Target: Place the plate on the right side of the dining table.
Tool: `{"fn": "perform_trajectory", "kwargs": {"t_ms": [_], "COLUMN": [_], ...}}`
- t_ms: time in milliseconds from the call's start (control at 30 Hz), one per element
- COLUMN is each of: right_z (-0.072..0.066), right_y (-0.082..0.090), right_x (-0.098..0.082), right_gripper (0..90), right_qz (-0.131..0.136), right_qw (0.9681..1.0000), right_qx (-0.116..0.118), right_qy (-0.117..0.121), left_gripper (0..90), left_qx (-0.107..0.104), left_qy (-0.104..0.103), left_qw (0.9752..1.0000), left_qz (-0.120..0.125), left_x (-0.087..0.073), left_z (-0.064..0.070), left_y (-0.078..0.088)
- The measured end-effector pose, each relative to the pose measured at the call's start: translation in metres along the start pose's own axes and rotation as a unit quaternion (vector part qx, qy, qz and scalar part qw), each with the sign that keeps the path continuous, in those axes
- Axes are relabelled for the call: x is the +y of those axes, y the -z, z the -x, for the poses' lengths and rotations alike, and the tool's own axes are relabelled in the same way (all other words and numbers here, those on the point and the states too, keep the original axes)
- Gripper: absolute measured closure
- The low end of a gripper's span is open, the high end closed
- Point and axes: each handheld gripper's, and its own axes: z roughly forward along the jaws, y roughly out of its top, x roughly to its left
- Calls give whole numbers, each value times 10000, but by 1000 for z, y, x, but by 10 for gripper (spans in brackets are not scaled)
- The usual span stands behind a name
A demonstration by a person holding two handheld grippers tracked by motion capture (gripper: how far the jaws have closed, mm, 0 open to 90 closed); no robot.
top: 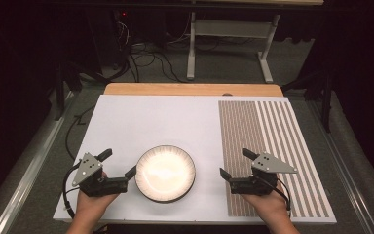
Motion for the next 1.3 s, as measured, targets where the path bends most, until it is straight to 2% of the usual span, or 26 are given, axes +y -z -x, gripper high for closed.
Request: {"fn": "perform_trajectory", "kwargs": {"t_ms": [100, 133, 267, 300, 367, 400, 433, 467, 500, 533, 567, 733, 867, 900, 967, 1033, 1067, 1100, 1167, 1300], "right_z": [-3, -6, -10, -14, -17, -17, -20, -20, -22, -22, -24, -27, -29, -30, -31, -34, -37, -37, -42, -46], "right_y": [-2, -3, -6, -7, -9, -9, -11, -11, -15, -15, -19, -28, -37, -42, -45, -49, -54, -54, -58, -62], "right_x": [2, 3, 4, 6, 8, 8, 11, 11, 15, 15, 19, 22, 26, 29, 29, 27, 22, 22, 15, 11], "right_gripper": [186, 244, 361, 469, 631, 631, 705, 705, 768, 768, 825, 900, 900, 900, 900, 900, 900, 900, 900, 900], "right_qz": [12, -31, -49, -79, -77, -77, -99, -99, -156, -156, -210, -348, -462, -525, -575, -665, -813, -813, -1008, -1164], "right_qw": [10000, 9999, 9998, 9996, 9992, 9992, 9992, 9992, 9991, 9991, 9989, 9979, 9969, 9961, 9955, 9944, 9921, 9921, 9897, 9872], "right_qx": [-52, -74, -13, 34, 90, 90, 257, 257, 323, 323, 366, 486, 574, 591, 622, 723, 805, 805, 868, 893], "right_qy": [71, 61, 188, 281, 383, 383, 292, 292, 227, 227, 222, 248, 269, 380, 421, 400, 507, 507, 537, 621], "left_gripper": [0, 0, 0, 0, 0, 0, 0, 0, 0, 0, 0, 0, 0, 0, 0, 0, 0, 0, 0, 0], "left_qx": [-32, -38, -34, -31, -14, -14, -62, -62, -70, -70, -68, -50, -60, -47, -53, -59, -59, -65, -76, -87], "left_qy": [57, 71, -35, -45, -76, -63, -96, -96, -107, -107, -112, -82, -49, -61, -87, -99, -103, -117, -131, -141], "left_qw": [10000, 10000, 10000, 10000, 10000, 10000, 9999, 9999, 9999, 9999, 9999, 9999, 9999, 9999, 9999, 9999, 9999, 9999, 9998, 9998], "left_qz": [1, 4, 5, 16, 26, 38, 78, 78, 62, 62, 70, 94, 77, 86, 97, 109, 105, 99, 91, 99], "left_x": [-1, -1, 1, 2, 4, 4, 4, 4, 4, 4, 4, 4, 3, 3, 3, 4, 4, 4, 4, 4], "left_z": [-2, -2, 0, 1, 1, 2, 3, 3, 3, 3, 3, 2, 1, 1, 2, 3, 3, 3, 4, 4], "left_y": [0, 0, 1, 1, 0, 0, -1, -1, -2, -2, -2, 0, -1, -1, 0, -1, -1, -2, -3, -2]}}
